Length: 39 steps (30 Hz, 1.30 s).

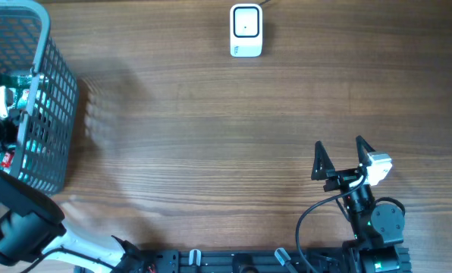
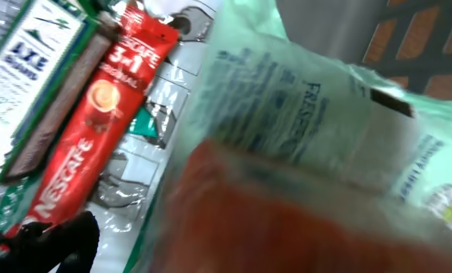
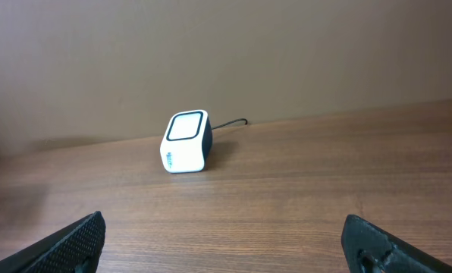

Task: Scan the item barcode
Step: 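Grasp the orange-and-green Balance wipes pack with the left gripper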

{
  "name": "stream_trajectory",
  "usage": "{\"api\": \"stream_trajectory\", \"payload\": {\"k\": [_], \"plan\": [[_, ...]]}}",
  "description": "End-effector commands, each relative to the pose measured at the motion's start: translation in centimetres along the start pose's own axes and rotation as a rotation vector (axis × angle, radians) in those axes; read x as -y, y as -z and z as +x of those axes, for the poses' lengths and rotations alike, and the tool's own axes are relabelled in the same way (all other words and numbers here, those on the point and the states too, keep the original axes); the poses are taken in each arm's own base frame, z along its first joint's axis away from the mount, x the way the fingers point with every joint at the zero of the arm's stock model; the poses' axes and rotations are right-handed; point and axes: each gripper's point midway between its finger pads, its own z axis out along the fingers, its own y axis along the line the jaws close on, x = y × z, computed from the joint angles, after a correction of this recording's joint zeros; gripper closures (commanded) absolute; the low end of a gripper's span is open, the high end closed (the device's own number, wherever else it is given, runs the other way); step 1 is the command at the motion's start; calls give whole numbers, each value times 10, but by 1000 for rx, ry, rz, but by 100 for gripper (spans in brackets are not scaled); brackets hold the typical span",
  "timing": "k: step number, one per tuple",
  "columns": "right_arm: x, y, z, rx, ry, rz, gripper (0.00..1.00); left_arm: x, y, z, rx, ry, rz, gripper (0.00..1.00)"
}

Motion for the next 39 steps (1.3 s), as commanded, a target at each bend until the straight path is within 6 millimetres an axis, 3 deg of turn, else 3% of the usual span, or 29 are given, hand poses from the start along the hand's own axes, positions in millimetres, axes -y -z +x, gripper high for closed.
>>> {"api": "stream_trajectory", "payload": {"k": [1, 6, 9, 10, 16, 20, 26, 30, 35, 39], "plan": [[1, 0, -2, 8, 1, 2, 0, 7, -18, 6, -43, -17, 42, 0], [1, 0, -2, 8, 2, 2, 0, 8, -30, 14, -65, -14, 53, 4], [1, 0, -2, 8, 2, 2, 0, 8, -31, 14, -62, -15, 51, 23], [1, 0, -2, 8, 1, 2, 0, 7, -30, 14, -60, -15, 48, 35], [1, 0, -2, 8, 1, 2, 0, 6, -27, 9, -48, -17, 41, 40], [1, 0, -2, 8, 2, 2, 0, 4, -9, -7, 9, -12, 16, 43], [1, 0, -2, 8, 1, 2, 0, 2, 50, -48, 178, -36, -52, 42], [1, 0, -2, 8, 1, 2, 0, 4, 105, -78, 329, -27, -103, 42], [1, 0, -2, 8, 2, 2, 0, 19, 206, -113, 581, 3, -158, 41], [1, 0, -2, 8, 2, 2, 0, 48, 280, -122, 757, 18, -156, 42]]}}
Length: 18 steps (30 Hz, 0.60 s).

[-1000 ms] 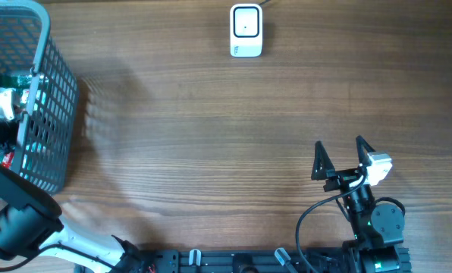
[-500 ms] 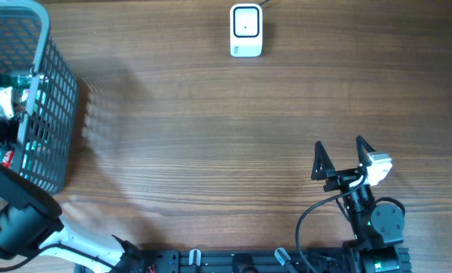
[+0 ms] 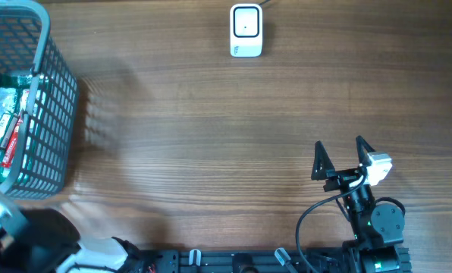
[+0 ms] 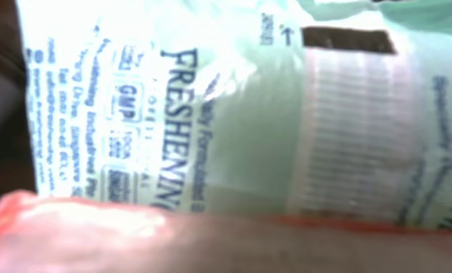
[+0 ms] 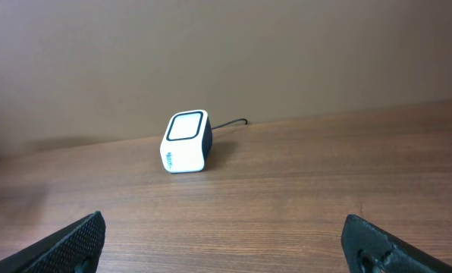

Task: Scan the item barcode
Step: 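Grasp the orange-and-green Balance wipes pack with the left gripper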

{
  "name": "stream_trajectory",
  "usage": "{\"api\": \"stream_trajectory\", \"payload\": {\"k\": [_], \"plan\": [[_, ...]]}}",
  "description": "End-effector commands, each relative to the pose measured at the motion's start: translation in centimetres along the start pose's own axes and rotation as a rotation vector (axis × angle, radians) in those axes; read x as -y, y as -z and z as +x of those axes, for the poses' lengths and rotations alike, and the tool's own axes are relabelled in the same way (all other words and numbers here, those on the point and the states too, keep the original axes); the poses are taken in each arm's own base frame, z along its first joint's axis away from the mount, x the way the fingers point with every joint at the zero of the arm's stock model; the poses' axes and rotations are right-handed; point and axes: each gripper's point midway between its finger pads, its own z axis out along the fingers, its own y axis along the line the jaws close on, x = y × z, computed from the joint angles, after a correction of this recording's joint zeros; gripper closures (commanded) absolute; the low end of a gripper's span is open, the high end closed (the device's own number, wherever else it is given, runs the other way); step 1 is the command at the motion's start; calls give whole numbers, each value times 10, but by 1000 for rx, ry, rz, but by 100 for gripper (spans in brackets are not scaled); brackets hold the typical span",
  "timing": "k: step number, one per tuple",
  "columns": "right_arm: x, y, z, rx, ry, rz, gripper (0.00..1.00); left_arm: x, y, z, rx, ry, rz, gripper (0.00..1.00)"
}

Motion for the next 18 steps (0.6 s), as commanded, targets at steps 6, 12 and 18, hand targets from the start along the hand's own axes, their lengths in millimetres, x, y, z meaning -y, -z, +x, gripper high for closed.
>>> {"api": "stream_trajectory", "payload": {"k": [6, 12, 18], "plan": [[1, 0, -2, 8, 2, 2, 0, 80, 147, -70, 346, 83, 102, 43], [1, 0, -2, 8, 1, 2, 0, 145, 172, -44, 272, 83, 254, 44], [1, 0, -2, 8, 1, 2, 0, 206, 168, 19, 6, 32, 386, 46]]}}
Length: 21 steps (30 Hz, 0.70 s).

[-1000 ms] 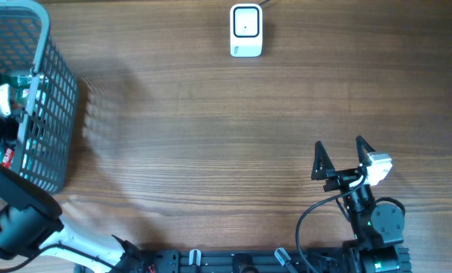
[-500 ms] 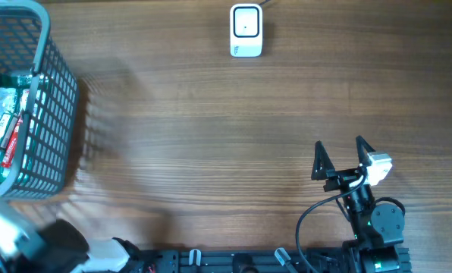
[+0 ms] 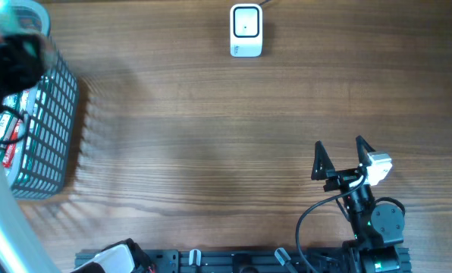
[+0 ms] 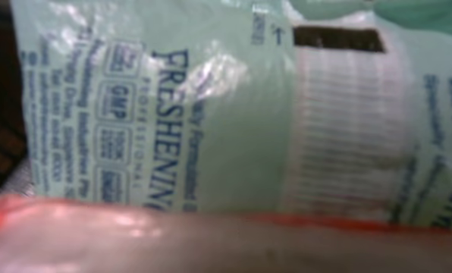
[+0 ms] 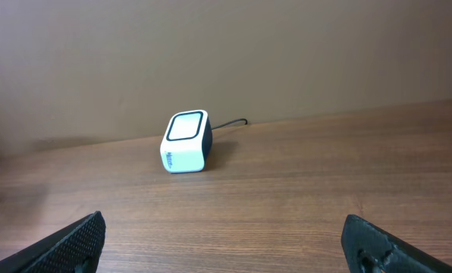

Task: Scan the item barcode
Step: 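Grasp the orange-and-green Balance wipes pack with the left gripper, then lift the wipes pack out and place it on the table centre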

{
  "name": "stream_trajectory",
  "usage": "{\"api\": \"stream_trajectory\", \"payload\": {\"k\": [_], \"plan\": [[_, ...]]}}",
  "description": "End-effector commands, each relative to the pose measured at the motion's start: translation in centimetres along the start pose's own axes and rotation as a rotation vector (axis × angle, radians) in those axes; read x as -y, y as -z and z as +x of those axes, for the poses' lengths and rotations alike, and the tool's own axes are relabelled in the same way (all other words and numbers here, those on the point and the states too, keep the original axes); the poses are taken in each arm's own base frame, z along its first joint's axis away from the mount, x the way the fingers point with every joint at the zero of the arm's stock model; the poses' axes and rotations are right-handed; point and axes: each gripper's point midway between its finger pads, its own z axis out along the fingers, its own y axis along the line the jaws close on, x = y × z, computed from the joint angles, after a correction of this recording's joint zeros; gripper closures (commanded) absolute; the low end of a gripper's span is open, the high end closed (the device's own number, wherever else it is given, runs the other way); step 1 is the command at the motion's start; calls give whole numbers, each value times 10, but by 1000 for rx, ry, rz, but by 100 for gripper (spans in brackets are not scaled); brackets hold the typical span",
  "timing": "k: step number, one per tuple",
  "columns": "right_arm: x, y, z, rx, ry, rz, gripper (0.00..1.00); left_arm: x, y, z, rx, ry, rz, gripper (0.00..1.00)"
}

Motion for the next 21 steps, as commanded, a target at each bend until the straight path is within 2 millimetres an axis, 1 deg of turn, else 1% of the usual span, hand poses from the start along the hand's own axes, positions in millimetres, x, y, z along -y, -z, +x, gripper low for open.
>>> {"api": "stream_trajectory", "payload": {"k": [1, 3, 5, 8, 9, 12, 16, 21], "plan": [[1, 0, -2, 8, 1, 2, 0, 37, -1, 26, -103, 5, 90, 46], [1, 0, -2, 8, 2, 2, 0, 56, -11, 49, -195, 4, 130, 46], [1, 0, -2, 8, 1, 2, 0, 70, -22, 68, -258, -3, 152, 47], [1, 0, -2, 8, 2, 2, 0, 84, -43, 97, -341, -10, 146, 47], [1, 0, -2, 8, 1, 2, 0, 87, -48, 104, -356, -12, 143, 47], [1, 0, -2, 8, 2, 2, 0, 105, -75, 143, -435, -29, 152, 47], [1, 0, -2, 8, 1, 2, 0, 131, -102, 192, -498, -61, 181, 47], [1, 0, -2, 8, 1, 2, 0, 152, -133, 244, -520, -115, 161, 46]]}}
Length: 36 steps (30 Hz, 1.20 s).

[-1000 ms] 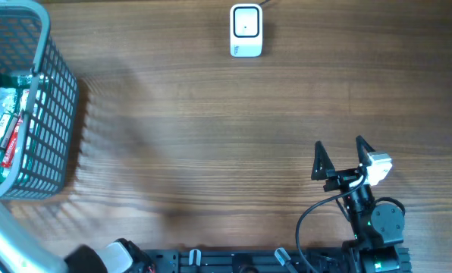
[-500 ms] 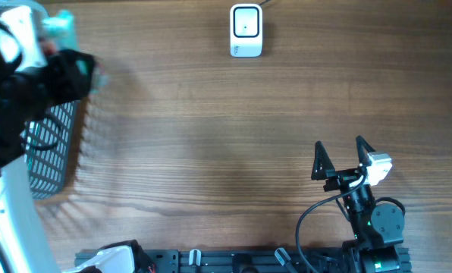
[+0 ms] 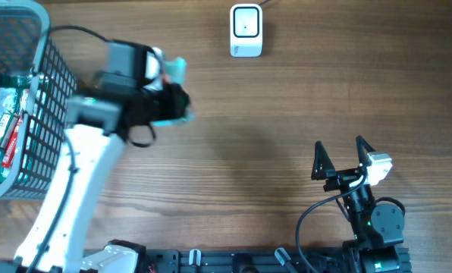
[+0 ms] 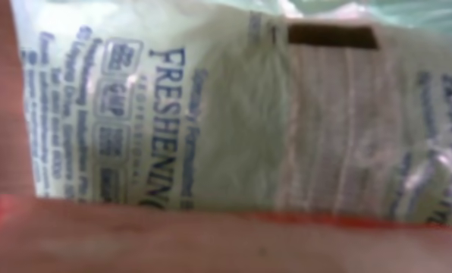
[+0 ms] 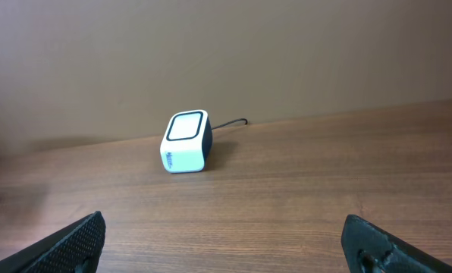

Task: Scan the item barcode
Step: 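Lift the wipes pack out and place it on the table centre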

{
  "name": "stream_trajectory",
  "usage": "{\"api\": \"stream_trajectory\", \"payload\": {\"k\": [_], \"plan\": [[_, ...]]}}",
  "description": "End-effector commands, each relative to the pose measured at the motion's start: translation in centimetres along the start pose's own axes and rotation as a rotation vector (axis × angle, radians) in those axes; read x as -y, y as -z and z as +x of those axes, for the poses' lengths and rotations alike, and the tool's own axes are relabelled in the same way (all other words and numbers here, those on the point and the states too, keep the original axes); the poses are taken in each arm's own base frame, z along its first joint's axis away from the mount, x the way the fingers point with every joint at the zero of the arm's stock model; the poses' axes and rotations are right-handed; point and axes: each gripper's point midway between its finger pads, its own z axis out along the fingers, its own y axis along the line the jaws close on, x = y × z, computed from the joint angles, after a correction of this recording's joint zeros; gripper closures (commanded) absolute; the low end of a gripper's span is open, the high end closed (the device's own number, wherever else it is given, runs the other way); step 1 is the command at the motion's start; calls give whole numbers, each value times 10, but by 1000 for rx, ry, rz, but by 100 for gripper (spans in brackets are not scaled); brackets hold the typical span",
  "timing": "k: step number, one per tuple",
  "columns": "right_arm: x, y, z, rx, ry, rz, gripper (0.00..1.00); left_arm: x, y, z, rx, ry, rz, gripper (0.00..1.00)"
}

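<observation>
My left gripper (image 3: 173, 95) is shut on a pale green plastic packet (image 3: 174, 74), held above the table to the right of the basket. The left wrist view is filled by the packet (image 4: 226, 106), its "FRESHENING" print and a striped patch showing, with a blurred red band along the bottom. The white barcode scanner (image 3: 246, 30) stands at the far middle of the table, also in the right wrist view as the scanner (image 5: 186, 142). My right gripper (image 3: 340, 155) rests open near the front right, nothing between its fingers.
A grey wire basket (image 3: 55, 114) at the far left holds several other packets, one a red sachet (image 3: 10, 140). The scanner's cable runs off behind it toward the wall.
My left arm has moved from over the basket's far corner to the table right of the basket, the green packet still in its gripper. The right arm has not moved.
My left gripper was down in the basket among the packets, close against the green one. Then the packet filled the wrist view and the arm was out of the overhead view. Then it was by the basket's far corner, and now it holds the packet over the table.
</observation>
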Motion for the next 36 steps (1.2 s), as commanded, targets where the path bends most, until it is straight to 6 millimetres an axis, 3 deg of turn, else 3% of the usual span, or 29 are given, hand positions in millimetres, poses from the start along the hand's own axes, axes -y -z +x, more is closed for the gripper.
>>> {"api": "stream_trajectory", "payload": {"k": [1, 6, 12, 18, 24, 25, 26, 32, 36], "plan": [[1, 0, -1, 7, 1, 2, 0, 12, -40, 22, -10, 3, -52, 46], [1, 0, -1, 7, 1, 2, 0, 47, -92, 45, -38, -100, -59, 46], [1, 0, -1, 7, 1, 2, 0, 82, -138, 62, -36, -174, -51, 44], [1, 0, -1, 7, 1, 2, 0, 88, -162, 70, -17, -201, -99, 44], [1, 0, -1, 7, 2, 2, 0, 89, -170, 74, -14, -216, -115, 41], [1, 0, -1, 7, 1, 2, 0, 89, -171, 75, -18, -217, -114, 9], [1, 0, -1, 7, 1, 2, 0, 89, -172, 75, -20, -218, -115, 0], [1, 0, -1, 7, 1, 2, 0, 91, -169, 73, -15, -262, -108, 0], [1, 0, -1, 7, 2, 2, 0, 100, -149, 61, 35, -262, -73, 0]]}}
